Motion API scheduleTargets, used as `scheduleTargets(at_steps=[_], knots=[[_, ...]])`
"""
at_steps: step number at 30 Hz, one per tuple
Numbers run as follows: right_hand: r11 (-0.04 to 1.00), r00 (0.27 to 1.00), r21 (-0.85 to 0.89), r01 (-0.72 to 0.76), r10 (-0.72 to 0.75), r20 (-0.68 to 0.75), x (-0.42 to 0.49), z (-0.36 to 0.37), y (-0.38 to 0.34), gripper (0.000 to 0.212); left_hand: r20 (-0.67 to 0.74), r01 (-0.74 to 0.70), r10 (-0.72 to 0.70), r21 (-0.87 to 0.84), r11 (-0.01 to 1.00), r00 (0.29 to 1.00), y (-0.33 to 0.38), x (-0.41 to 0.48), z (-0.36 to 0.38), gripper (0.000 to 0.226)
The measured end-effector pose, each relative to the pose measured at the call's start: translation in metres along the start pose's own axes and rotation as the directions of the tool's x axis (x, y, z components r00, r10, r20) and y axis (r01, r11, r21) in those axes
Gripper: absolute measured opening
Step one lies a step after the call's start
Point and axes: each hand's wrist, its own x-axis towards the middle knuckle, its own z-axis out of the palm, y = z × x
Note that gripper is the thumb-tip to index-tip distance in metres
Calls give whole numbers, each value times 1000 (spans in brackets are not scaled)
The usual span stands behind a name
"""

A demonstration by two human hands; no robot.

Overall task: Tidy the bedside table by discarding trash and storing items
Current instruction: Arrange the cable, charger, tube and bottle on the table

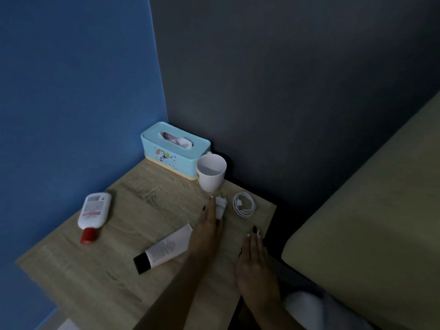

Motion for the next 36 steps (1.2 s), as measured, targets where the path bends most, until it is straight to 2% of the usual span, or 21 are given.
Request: scheduleTargets(at_steps=[4,12,18,23,27,32,34,36], knots=[[1000,1000,-4,9,-9,-5,2,2,1,58,-10,21,-21,21,1000,1000,-2,16,0,67],[1000,994,7,30,-29,-110,-4,-1,0,55,-39,5,-1,98,995,999,-9,17,9,62],[1000,994,15,2,0,-112,-5,6,0,55,-60,-11,18,106,994,998,-10,15,13,65],[1000,994,19,-9,11,-108,-11,13,4,61,-58,-104,115,153,983,992,-9,4,16,69],[998,995,24,-53,55,-80,-2,21,4,46,-94,-160,188,248,956,978,-11,-19,6,59],[998,945,61,-32,50,-323,6,38,3,39,-49,-245,287,396,885,957,-22,-68,-35,54],[989,959,149,6,37,-281,8,29,-13,40,-80,-237,307,465,853,948,-21,-90,-64,48],[979,973,193,62,-17,-230,9,20,-22,47,-133,-223,337,525,822,932,-27,-115,-88,29]])
